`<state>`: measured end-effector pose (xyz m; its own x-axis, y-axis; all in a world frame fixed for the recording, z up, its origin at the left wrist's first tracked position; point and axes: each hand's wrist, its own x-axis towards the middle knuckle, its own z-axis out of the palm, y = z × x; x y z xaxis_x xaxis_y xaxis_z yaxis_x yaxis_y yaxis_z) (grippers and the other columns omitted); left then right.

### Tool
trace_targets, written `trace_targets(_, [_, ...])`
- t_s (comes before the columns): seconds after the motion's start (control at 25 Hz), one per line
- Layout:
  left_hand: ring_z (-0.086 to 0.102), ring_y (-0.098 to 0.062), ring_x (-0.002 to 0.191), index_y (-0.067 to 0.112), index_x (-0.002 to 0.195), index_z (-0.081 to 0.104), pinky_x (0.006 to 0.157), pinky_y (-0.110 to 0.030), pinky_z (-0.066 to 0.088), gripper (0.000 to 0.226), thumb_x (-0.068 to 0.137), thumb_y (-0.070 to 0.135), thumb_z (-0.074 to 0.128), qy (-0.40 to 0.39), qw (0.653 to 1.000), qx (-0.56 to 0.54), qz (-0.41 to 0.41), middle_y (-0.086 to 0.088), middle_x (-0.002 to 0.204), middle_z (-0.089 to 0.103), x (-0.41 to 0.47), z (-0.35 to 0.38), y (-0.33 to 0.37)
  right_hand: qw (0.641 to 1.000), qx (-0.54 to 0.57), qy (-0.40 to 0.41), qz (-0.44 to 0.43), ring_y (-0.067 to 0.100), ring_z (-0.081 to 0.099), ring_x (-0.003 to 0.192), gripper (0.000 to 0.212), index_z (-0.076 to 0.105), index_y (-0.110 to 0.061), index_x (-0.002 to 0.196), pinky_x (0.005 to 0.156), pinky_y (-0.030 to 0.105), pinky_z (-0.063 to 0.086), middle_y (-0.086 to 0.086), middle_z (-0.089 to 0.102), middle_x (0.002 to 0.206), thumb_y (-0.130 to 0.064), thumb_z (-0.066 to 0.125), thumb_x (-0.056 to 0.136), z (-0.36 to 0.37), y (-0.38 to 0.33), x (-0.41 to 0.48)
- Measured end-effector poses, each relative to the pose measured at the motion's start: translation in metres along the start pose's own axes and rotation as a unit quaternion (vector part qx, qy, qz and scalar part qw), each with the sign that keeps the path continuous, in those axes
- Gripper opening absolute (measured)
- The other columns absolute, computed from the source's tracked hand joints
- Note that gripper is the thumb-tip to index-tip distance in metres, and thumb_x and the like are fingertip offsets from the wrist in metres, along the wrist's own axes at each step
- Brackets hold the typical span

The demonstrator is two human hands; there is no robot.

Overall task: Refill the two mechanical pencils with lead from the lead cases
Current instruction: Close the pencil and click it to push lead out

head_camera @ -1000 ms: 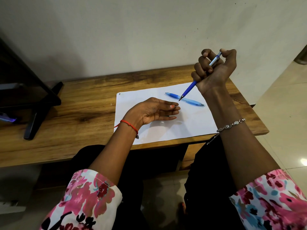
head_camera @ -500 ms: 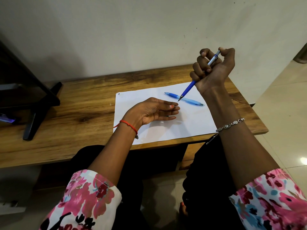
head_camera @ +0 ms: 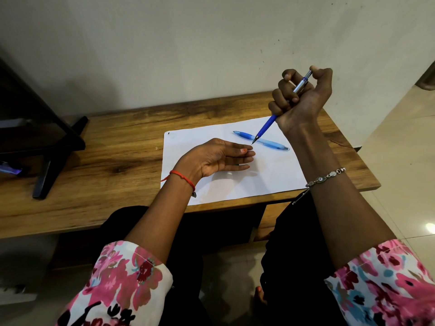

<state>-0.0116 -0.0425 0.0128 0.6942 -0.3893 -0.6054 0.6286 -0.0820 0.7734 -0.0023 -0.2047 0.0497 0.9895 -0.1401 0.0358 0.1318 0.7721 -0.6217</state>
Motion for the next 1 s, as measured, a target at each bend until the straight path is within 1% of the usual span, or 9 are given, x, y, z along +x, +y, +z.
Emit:
trace_targets(0.52, [0.071, -0.018, 0.067, -0.001, 0.094, 0.065, 0.067, -0.032, 0.059, 0.013, 0.086, -0.001, 0.054, -0.002, 1.0, 0.001, 0.004, -0.009, 0.074, 0.074, 0.0001, -0.0014, -0.0006, 1.0, 0.002, 0.004, -0.002, 0.008, 0.014, 0.032, 0.046, 0.046, -0.008, 0.061, 0.039, 0.012, 0.014, -0.007, 0.021, 0.036, -0.035, 0.023, 0.09, -0.0009, 0.0016, 0.0019])
trace_targets(0.72, [0.071, -0.018, 0.067, -0.001, 0.094, 0.065, 0.068, -0.032, 0.058, 0.013, 0.087, -0.001, 0.054, 0.001, 1.0, 0.006, 0.002, -0.009, 0.075, 0.074, 0.0002, -0.0014, -0.0001, 1.0, 0.015, 0.001, -0.009, 0.007, 0.015, 0.032, 0.049, 0.048, -0.007, 0.063, 0.038, 0.013, 0.016, -0.008, 0.022, 0.036, -0.039, 0.023, 0.091, -0.0037, 0.003, 0.0034])
trace_targets(0.92, [0.071, -0.017, 0.067, -0.001, 0.093, 0.065, 0.066, -0.031, 0.059, 0.013, 0.086, 0.0, 0.054, 0.0, 1.0, 0.003, 0.003, -0.009, 0.074, 0.074, -0.0008, -0.0004, 0.0008, 1.0, 0.015, 0.003, -0.014, 0.007, 0.016, 0.032, 0.045, 0.045, -0.008, 0.062, 0.037, 0.012, 0.017, -0.007, 0.022, 0.036, -0.034, 0.021, 0.09, -0.0041, 0.0022, 0.0048])
trace_targets(1.0, [0.071, -0.017, 0.067, 0.0, 0.092, 0.066, 0.067, -0.031, 0.059, 0.012, 0.086, 0.001, 0.056, 0.0, 1.0, 0.002, 0.004, -0.009, 0.074, 0.074, -0.0011, 0.0001, 0.001, 1.0, 0.016, 0.003, -0.014, 0.007, 0.016, 0.032, 0.046, 0.045, -0.008, 0.062, 0.037, 0.012, 0.017, -0.007, 0.022, 0.036, -0.035, 0.021, 0.09, -0.0052, 0.0022, 0.0057])
